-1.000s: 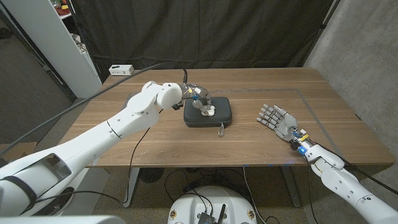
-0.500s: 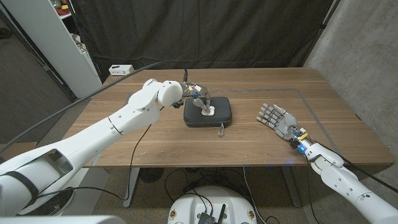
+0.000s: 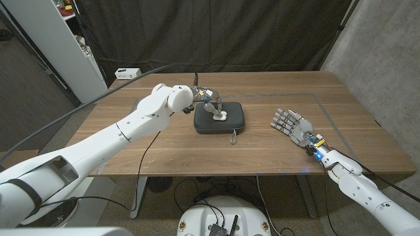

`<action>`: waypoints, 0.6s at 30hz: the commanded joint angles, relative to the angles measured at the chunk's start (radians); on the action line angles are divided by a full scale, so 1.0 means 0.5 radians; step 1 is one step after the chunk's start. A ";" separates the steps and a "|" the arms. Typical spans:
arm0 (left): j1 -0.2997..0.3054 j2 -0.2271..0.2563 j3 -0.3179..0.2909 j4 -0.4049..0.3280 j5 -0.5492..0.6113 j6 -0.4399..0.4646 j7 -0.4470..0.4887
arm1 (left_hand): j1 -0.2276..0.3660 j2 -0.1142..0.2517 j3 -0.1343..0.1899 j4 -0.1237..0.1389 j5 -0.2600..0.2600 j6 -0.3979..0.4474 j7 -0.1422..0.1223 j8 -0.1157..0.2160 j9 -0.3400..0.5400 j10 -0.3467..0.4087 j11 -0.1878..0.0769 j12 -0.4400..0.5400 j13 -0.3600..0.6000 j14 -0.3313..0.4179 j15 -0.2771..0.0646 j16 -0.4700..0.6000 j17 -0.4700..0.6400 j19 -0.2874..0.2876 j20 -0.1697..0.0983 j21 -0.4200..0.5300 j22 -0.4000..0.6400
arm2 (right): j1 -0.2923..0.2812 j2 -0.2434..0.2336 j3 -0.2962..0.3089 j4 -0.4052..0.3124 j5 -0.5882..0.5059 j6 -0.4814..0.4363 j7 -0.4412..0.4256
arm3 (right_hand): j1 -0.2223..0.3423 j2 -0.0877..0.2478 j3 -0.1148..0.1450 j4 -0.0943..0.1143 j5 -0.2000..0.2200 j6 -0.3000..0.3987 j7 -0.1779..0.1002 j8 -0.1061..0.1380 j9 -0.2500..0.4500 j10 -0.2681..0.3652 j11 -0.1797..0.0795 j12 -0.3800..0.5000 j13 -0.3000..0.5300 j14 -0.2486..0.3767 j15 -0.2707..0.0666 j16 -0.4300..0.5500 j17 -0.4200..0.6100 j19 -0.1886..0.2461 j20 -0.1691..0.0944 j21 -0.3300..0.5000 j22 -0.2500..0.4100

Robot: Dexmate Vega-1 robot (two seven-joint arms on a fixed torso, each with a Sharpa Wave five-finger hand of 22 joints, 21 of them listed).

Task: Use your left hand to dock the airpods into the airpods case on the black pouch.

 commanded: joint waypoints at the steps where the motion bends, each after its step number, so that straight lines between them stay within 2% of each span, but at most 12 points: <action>1: 0.007 -0.016 0.034 0.021 -0.003 0.050 -0.009 | -0.007 -0.026 -0.011 -0.010 -0.012 -0.064 -0.010 -0.035 -0.041 -0.031 -0.005 -0.007 0.006 -0.006 -0.066 -0.014 0.003 0.003 -0.017 0.016 0.007 | -0.017 0.001 0.003 -0.017 -0.001 -0.003 -0.020 | 0.029 0.001 0.004 -0.007 0.009 0.005 0.004 -0.001 0.001 0.014 0.005 0.005 0.003 0.014 -0.127 -0.006 0.003 0.006 0.012 0.008 0.006; 7: 0.025 -0.039 0.055 0.008 -0.001 0.166 -0.054 | -0.024 -0.030 -0.017 -0.014 -0.025 -0.212 -0.065 -0.089 -0.040 -0.084 0.001 -0.028 0.004 -0.056 -0.038 -0.032 0.000 -0.009 -0.030 0.017 0.010 | -0.022 0.009 0.004 -0.019 -0.002 0.011 -0.023 | 0.029 0.001 0.004 -0.008 0.008 0.005 0.002 -0.001 0.001 0.014 0.006 0.005 0.003 0.012 -0.128 -0.005 0.004 0.007 0.010 0.008 0.006; 9: 0.028 -0.037 0.064 0.002 -0.006 0.188 -0.072 | -0.029 -0.030 -0.018 -0.013 -0.027 -0.225 -0.063 -0.092 -0.037 -0.090 0.000 -0.030 0.004 -0.061 -0.035 -0.032 0.000 -0.010 -0.035 0.018 0.011 | -0.025 0.009 0.004 -0.023 -0.003 0.011 -0.025 | 0.029 0.002 0.005 -0.008 0.008 0.004 0.003 -0.001 0.001 0.013 0.005 0.004 0.003 0.013 -0.129 -0.004 0.004 0.007 0.010 0.008 0.006; 16: 0.046 -0.038 0.091 -0.012 -0.047 0.266 -0.108 | -0.053 -0.047 -0.032 -0.014 -0.039 -0.284 -0.106 -0.106 -0.030 -0.126 0.002 -0.042 0.005 -0.091 -0.027 -0.039 -0.002 -0.018 -0.047 0.021 0.017 | -0.038 0.002 0.006 -0.042 -0.007 0.010 -0.045 | 0.029 0.002 0.005 -0.007 0.008 0.005 0.003 -0.001 0.001 0.014 0.003 0.005 0.003 0.018 -0.128 -0.001 0.006 0.008 0.009 0.009 0.006; 18: 0.050 -0.044 0.098 -0.014 -0.063 0.312 -0.129 | -0.066 -0.051 -0.038 -0.014 -0.044 -0.325 -0.114 -0.117 -0.026 -0.166 0.013 -0.056 0.005 -0.116 -0.015 -0.044 -0.001 -0.033 -0.037 0.019 0.019 | -0.043 0.000 0.008 -0.048 -0.008 0.012 -0.051 | 0.030 0.003 0.005 -0.008 0.008 0.005 0.004 -0.001 0.001 0.014 0.004 0.005 0.003 0.016 -0.128 -0.002 0.006 0.008 0.009 0.009 0.006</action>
